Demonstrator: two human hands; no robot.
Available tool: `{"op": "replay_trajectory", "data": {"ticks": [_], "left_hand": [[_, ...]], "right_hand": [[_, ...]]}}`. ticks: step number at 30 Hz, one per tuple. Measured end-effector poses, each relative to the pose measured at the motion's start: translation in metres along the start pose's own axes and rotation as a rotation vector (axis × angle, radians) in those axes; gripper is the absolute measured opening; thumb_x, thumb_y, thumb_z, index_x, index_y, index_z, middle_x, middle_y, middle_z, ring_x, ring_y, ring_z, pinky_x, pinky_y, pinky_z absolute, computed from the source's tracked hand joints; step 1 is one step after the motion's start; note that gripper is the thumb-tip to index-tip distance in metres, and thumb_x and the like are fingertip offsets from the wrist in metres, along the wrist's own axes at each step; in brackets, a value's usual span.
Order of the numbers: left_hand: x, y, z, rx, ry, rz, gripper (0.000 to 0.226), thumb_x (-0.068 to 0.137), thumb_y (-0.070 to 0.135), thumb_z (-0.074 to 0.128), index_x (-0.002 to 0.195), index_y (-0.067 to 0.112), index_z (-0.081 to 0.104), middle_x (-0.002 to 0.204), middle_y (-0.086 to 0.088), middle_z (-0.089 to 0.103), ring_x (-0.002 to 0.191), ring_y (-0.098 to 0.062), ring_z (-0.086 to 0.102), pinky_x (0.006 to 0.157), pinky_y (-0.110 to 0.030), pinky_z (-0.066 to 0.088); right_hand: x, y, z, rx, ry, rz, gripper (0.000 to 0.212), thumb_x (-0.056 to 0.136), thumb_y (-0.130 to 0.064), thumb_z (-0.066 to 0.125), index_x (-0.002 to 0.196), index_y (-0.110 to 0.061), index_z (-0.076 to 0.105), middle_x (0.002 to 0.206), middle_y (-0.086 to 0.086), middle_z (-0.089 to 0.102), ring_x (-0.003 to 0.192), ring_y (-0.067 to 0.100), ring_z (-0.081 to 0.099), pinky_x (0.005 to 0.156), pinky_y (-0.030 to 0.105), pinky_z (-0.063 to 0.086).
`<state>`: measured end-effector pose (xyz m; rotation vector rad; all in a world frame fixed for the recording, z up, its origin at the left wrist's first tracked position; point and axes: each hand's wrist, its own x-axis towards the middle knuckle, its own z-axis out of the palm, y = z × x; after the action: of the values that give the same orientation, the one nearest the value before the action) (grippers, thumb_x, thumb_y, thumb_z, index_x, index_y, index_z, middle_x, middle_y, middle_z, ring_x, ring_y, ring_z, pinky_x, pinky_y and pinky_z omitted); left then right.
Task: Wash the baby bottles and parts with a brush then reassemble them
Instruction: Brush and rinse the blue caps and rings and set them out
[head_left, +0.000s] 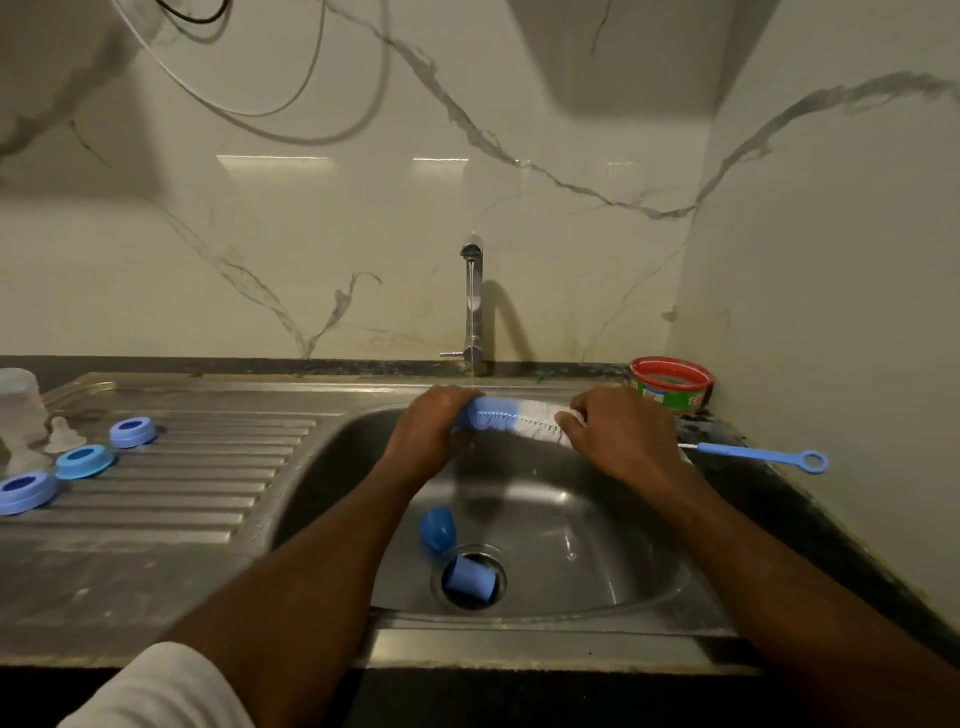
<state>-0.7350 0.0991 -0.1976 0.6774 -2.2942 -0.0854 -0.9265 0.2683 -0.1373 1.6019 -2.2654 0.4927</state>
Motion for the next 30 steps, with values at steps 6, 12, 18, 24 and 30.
{"op": "replay_trajectory", "data": {"ticks": [6,12,18,24,30], "left_hand": [[0.001,0.012,0.005,0.059,-0.072,0.085,0.042,0.088,0.032,0.077,0.125,0.023,0.06,0.121,0.001,0.068,0.109,-0.015,0.063,0.093,-0.032,0.052],[0.003,0.001,0.002,0.054,-0.05,-0.051,0.04,0.085,0.022,0.08,0.122,0.016,0.066,0.119,-0.005,0.069,0.11,-0.019,0.062,0.099,-0.033,0.049],[0.009,0.008,-0.004,0.085,0.044,-0.003,0.044,0.087,0.027,0.078,0.128,0.019,0.064,0.125,-0.005,0.066,0.116,-0.02,0.059,0.101,-0.04,0.049],[0.006,0.012,-0.001,0.165,-0.058,0.095,0.045,0.089,0.035,0.074,0.131,0.024,0.06,0.128,-0.001,0.065,0.116,-0.017,0.058,0.099,-0.033,0.048],[0.004,0.007,0.008,0.192,-0.196,0.071,0.048,0.09,0.039,0.073,0.132,0.022,0.057,0.13,-0.004,0.06,0.117,-0.02,0.057,0.099,-0.037,0.048]], "right_hand": [[0.0,-0.004,0.003,-0.039,0.017,0.003,0.034,0.096,-0.056,0.054,0.097,-0.027,0.071,0.085,-0.005,0.067,0.081,0.015,0.062,0.069,0.031,0.049],[-0.003,-0.004,0.004,-0.026,-0.017,0.038,0.038,0.097,-0.056,0.052,0.101,-0.025,0.073,0.085,-0.003,0.066,0.078,0.017,0.059,0.068,0.032,0.05],[0.002,0.006,0.006,-0.009,-0.026,0.099,0.042,0.099,-0.057,0.047,0.093,-0.023,0.071,0.089,0.001,0.069,0.078,0.019,0.061,0.071,0.035,0.052],[0.004,0.007,0.008,0.001,-0.109,0.139,0.036,0.099,-0.048,0.051,0.089,-0.021,0.071,0.081,-0.001,0.064,0.071,0.016,0.057,0.065,0.031,0.042],[0.002,0.004,0.006,-0.09,-0.091,-0.015,0.051,0.096,-0.067,0.046,0.111,-0.024,0.07,0.101,0.001,0.07,0.088,0.018,0.062,0.078,0.035,0.052]]}}
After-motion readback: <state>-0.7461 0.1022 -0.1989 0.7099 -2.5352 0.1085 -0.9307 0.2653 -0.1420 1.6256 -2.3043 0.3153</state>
